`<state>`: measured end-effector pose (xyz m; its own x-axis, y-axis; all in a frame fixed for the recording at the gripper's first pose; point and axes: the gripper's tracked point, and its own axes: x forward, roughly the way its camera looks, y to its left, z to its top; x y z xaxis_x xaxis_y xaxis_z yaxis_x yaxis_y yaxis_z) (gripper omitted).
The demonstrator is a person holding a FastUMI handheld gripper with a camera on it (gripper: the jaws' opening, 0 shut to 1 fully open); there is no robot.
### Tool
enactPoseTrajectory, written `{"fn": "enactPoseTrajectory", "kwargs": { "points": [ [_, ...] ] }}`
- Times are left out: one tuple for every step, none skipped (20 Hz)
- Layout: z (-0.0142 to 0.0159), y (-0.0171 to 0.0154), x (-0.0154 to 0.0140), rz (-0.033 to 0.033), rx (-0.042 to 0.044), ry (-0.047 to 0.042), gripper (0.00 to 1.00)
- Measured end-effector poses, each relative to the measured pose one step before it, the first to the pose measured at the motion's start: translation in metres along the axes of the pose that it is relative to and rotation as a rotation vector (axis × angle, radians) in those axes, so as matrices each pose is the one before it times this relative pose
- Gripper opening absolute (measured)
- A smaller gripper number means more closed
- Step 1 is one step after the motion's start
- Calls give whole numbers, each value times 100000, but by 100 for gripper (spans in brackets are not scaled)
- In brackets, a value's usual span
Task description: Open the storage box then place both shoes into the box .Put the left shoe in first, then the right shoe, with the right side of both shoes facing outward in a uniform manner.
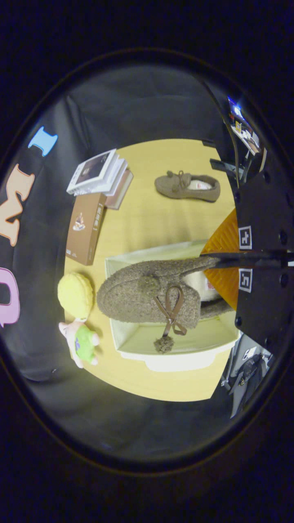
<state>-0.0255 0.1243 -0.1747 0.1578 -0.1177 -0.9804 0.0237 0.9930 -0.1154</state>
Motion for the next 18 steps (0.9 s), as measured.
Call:
{"fn": "enactPoseTrajectory", "kwargs": {
  "points": [
    [-55,752,1008,635,-1130,1651,4],
    [19,556,1036,316,-996,1373,4],
    [78,589,1045,371,-1196,1408,4],
    [-154,585,1027,556,-957,1348,3],
    [-21,566,1021,909,-514,1498,3],
    [-64,601,1092,1177,-361,1321,3],
    [-68,631,1021,1230,-143,1358,3],
    [-157,652,1025,1517,-300,1298,4],
    [-98,584,975,1463,-561,1655,3],
    [-156,477,814,1364,-428,1548,3],
    [-195,482,714,1559,-112,1400,3],
    [-34,359,754,1415,144,867,3],
    [139,384,491,1210,327,174,3],
    [-102,204,434,550,40,344,3],
    [-38,118,528,295,-450,327,3],
    [-124,158,535,-141,-159,476,3],
    [-218,-109,382,-1060,-1249,323,6],
    [-27,-68,161,-648,-974,66,8]
  ]
}}
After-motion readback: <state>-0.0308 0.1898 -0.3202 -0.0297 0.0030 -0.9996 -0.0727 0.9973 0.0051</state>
